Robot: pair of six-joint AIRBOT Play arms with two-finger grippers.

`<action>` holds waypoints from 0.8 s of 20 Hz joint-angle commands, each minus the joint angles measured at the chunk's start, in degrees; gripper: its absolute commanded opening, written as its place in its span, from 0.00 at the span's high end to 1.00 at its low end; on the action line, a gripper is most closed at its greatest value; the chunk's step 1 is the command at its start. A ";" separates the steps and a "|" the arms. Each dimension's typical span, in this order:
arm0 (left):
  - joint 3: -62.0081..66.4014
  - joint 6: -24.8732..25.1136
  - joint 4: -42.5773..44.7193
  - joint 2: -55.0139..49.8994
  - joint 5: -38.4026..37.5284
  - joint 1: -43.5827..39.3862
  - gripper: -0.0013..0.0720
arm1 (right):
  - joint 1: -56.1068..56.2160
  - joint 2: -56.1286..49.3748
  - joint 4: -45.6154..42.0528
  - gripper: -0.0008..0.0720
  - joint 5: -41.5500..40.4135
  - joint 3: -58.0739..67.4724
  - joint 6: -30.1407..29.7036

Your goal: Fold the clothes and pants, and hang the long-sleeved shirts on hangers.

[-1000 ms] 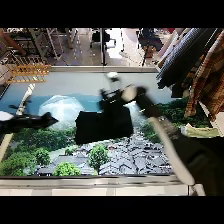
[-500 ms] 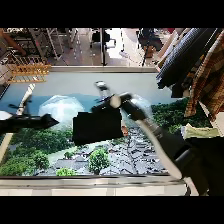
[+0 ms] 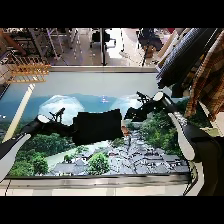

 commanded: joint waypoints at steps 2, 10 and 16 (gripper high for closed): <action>0.07 -1.57 -0.02 -2.62 0.17 -0.50 0.98 | -1.05 -7.54 10.27 0.11 1.57 3.06 -7.45; 2.60 1.60 -1.68 0.92 -12.37 -0.46 0.98 | 5.66 -16.61 11.17 0.97 13.25 18.99 -2.84; 2.95 1.97 7.48 21.49 -28.74 0.15 0.98 | -0.04 1.20 4.00 0.97 15.50 19.26 4.15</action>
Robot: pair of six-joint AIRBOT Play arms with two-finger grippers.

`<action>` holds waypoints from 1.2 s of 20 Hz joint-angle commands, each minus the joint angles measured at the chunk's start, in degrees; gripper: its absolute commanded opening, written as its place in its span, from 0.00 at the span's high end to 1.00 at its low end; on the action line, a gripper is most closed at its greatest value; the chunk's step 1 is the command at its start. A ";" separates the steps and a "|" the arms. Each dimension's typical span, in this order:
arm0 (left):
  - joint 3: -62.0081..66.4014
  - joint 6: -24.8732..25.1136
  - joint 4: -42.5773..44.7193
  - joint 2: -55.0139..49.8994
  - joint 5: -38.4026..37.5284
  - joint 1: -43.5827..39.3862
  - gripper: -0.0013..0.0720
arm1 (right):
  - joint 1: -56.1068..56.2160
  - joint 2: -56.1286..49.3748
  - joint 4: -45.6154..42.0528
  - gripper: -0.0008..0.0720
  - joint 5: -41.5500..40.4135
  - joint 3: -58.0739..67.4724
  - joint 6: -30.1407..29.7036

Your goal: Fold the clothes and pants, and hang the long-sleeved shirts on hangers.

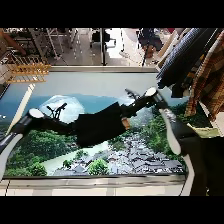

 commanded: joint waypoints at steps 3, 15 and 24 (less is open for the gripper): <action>-0.61 0.33 13.16 19.50 -17.62 0.20 0.98 | -13.88 19.76 -4.66 0.97 1.33 -0.55 9.66; -17.86 -1.73 16.20 37.03 -11.13 0.17 0.98 | -82.99 52.15 -16.44 0.97 14.32 -23.23 12.96; -17.84 -1.75 16.11 34.97 0.98 0.17 0.98 | -86.49 56.48 -55.19 0.97 4.37 -60.41 8.76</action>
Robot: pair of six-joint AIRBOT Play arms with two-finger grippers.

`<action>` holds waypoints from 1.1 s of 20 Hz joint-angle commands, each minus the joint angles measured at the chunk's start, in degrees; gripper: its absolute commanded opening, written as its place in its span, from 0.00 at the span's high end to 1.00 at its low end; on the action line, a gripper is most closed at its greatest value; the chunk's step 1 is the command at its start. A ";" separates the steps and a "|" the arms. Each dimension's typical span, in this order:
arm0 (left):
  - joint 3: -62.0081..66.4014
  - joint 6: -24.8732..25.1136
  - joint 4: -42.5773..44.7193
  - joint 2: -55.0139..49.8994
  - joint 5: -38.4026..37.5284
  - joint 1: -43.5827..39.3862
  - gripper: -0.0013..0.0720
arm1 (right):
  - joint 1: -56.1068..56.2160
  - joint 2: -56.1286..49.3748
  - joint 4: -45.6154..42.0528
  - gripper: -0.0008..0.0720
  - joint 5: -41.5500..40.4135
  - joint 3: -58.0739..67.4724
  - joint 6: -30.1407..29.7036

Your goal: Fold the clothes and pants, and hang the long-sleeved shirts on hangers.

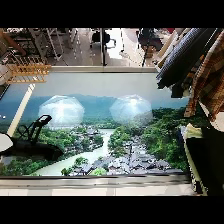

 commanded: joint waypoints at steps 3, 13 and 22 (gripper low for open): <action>-0.09 0.00 -2.10 -2.08 6.80 0.02 0.98 | -0.96 0.11 -11.10 0.29 -10.45 -4.98 -10.10; 12.63 -7.52 31.50 -3.26 5.51 0.13 0.98 | 33.38 -3.50 28.00 0.03 -24.28 15.72 -18.49; 24.94 1.62 21.03 -9.68 -6.91 15.89 0.86 | 78.71 -14.60 9.31 0.44 -39.85 9.64 -16.57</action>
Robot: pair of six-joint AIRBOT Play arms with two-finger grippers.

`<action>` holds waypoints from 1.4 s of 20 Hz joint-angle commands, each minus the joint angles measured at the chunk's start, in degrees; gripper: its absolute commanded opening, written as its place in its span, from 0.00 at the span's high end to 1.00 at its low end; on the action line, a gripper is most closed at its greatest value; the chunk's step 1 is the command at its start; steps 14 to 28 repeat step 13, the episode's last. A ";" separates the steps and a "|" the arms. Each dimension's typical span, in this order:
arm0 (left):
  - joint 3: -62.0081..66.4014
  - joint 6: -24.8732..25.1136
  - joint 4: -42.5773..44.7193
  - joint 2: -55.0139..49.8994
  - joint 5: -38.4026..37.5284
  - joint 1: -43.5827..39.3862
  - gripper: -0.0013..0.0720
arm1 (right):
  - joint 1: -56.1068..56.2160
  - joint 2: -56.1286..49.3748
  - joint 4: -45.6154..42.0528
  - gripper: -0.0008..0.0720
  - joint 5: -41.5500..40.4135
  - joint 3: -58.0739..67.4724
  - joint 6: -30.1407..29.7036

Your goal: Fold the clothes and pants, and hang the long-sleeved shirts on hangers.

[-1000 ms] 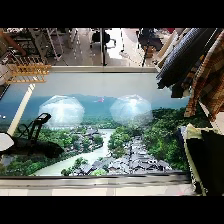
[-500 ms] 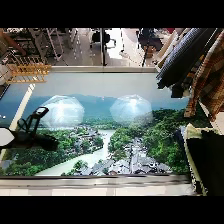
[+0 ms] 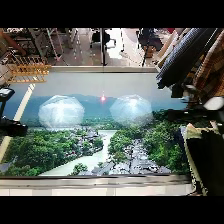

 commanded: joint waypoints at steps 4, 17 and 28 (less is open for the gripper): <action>2.62 2.69 -6.71 -10.86 -9.11 4.52 0.82 | 9.18 -3.61 -5.57 0.94 -15.67 -0.42 1.27; 2.64 -2.43 -14.62 -11.63 -5.95 4.55 0.82 | 9.20 -3.54 -5.38 0.94 -17.31 -0.42 1.29; 2.64 -2.43 -14.62 -11.63 -5.95 4.55 0.82 | 9.20 -3.54 -5.38 0.94 -17.31 -0.42 1.29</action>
